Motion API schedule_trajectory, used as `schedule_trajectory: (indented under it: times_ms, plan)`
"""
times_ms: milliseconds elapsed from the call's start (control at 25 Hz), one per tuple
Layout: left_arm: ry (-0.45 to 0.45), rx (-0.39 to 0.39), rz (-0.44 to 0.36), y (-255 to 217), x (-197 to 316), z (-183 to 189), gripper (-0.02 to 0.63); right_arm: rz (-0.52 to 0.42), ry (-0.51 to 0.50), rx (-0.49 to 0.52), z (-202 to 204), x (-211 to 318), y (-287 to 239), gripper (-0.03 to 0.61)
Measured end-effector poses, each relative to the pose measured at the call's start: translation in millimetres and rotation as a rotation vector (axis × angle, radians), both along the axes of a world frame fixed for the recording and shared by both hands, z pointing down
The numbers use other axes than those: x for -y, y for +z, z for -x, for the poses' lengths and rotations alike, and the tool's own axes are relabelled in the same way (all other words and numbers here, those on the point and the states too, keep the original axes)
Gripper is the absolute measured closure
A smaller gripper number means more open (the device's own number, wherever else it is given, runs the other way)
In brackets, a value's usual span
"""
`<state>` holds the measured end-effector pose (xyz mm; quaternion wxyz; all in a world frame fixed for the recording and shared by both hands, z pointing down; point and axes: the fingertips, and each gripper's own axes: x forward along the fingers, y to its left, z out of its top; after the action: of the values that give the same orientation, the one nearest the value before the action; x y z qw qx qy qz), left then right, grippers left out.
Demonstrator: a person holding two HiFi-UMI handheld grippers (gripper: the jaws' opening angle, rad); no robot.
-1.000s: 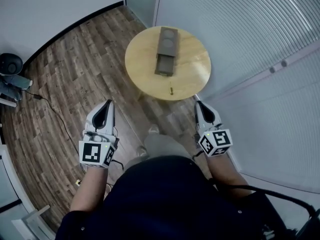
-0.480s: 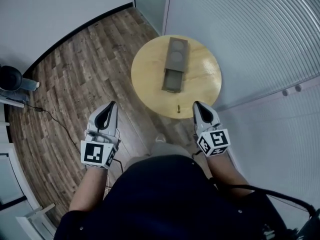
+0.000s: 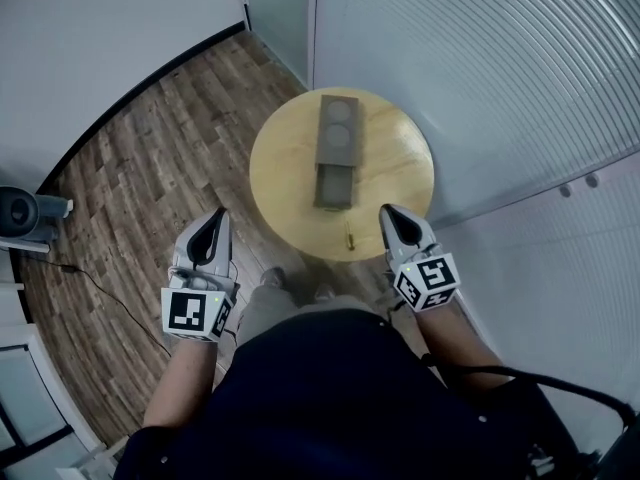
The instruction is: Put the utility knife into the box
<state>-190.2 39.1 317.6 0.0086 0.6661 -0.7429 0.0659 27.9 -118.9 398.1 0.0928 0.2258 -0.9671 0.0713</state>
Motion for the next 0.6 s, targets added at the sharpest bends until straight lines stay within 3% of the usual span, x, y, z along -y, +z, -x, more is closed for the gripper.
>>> schedule_trajectory:
  times_ms: [600]
  plan:
    - [0.311,-0.044,0.013,25,111,58,0.611,0.079,0.326,-0.044,21,32,42,0.571]
